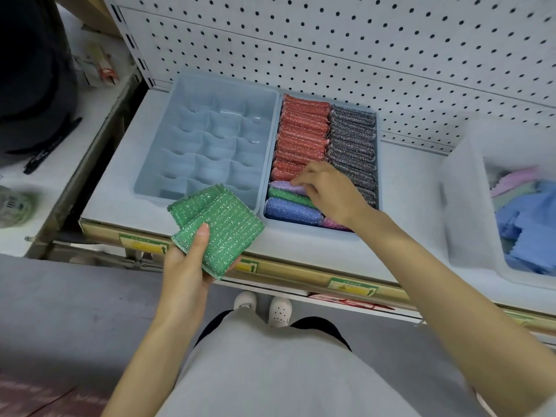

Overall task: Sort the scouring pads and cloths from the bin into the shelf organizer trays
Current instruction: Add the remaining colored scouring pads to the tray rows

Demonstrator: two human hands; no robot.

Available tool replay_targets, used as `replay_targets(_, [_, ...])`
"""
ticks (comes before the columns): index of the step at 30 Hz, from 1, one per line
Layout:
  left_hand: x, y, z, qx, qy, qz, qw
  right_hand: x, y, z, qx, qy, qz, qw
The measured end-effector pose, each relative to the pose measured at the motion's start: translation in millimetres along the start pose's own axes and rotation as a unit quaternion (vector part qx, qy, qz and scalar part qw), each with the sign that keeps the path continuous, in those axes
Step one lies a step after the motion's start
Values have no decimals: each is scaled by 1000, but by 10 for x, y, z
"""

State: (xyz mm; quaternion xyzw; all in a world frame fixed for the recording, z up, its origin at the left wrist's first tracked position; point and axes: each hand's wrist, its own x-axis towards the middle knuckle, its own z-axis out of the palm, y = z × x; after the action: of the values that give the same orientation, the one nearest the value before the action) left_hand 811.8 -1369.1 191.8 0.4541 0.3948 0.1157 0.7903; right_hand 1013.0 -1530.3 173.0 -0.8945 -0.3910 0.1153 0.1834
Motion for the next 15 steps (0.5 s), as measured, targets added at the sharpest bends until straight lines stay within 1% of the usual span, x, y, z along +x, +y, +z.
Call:
replay_targets(2, [7,10,2,2,-3,1,1000,-42,10,-50,34,-1,22,999])
replay_targets(4, [20,19,3,3,-2,1,1000,-94,2,-35,44,6,35,998])
replay_targets(7, [25,5,25,7,-4,-4,1000,-113,4,44,35,-27,40,998])
replay_targets(9, [20,-13,67,17,-12,-11,1000,-94,-9,-8,43,-33,54,997])
replay_targets(10, [16,-25,93,21,-15,-15,1000,-102,-36,-58,54,-16,67,996])
replay_targets(11, [9,-37,121,25,-18,-18,999,-135,-85,-117,74,21,84,993])
replay_targets(12, [-4,-43,155,28,-21,-20,999,-197,-153,-167,105,68,109,986])
replay_targets(13, [-15,-52,192,30,-24,-21,999,-284,-259,-216,153,113,141,971])
replay_targets(14, [-31,-59,235,34,-28,-22,999,-393,-393,-236,224,138,176,949])
replay_targets(15, [-46,-72,280,36,-34,-23,999,-505,-554,-234,314,135,208,916])
